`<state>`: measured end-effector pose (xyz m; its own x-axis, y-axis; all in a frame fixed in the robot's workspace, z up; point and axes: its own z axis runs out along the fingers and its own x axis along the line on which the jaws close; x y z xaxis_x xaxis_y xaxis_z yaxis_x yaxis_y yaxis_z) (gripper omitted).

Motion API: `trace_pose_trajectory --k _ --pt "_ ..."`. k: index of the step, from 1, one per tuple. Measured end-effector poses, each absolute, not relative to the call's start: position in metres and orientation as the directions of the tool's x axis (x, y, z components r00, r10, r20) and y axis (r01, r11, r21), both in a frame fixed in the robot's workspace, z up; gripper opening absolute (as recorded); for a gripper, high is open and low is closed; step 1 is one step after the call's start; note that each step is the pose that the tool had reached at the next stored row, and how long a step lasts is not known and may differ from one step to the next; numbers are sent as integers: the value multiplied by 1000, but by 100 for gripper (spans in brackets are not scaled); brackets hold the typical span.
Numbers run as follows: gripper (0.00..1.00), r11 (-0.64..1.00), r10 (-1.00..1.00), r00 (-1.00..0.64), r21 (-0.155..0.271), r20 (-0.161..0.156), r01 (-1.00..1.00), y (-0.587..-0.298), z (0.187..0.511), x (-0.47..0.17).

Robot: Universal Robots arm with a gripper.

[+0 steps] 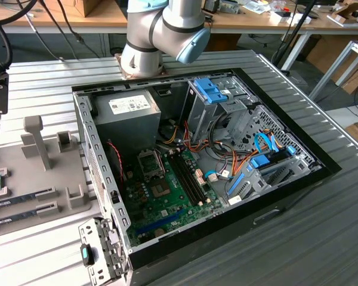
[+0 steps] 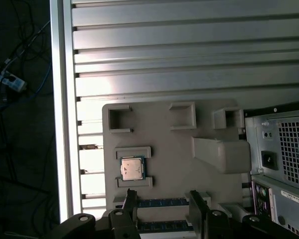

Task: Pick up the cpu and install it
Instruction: 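Pick up the cpu and move it towards the insertion slot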

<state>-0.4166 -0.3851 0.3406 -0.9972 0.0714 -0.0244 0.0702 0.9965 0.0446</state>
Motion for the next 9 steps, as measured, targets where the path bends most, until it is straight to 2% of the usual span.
trace_pose_trajectory --k 5,7,9 --pt "54 997 71 -997 45 -24 70 -385 340 -417" --pt "54 997 71 -997 45 -24 70 -385 324 -417" --pt "54 997 71 -997 45 -24 70 -385 323 -417"
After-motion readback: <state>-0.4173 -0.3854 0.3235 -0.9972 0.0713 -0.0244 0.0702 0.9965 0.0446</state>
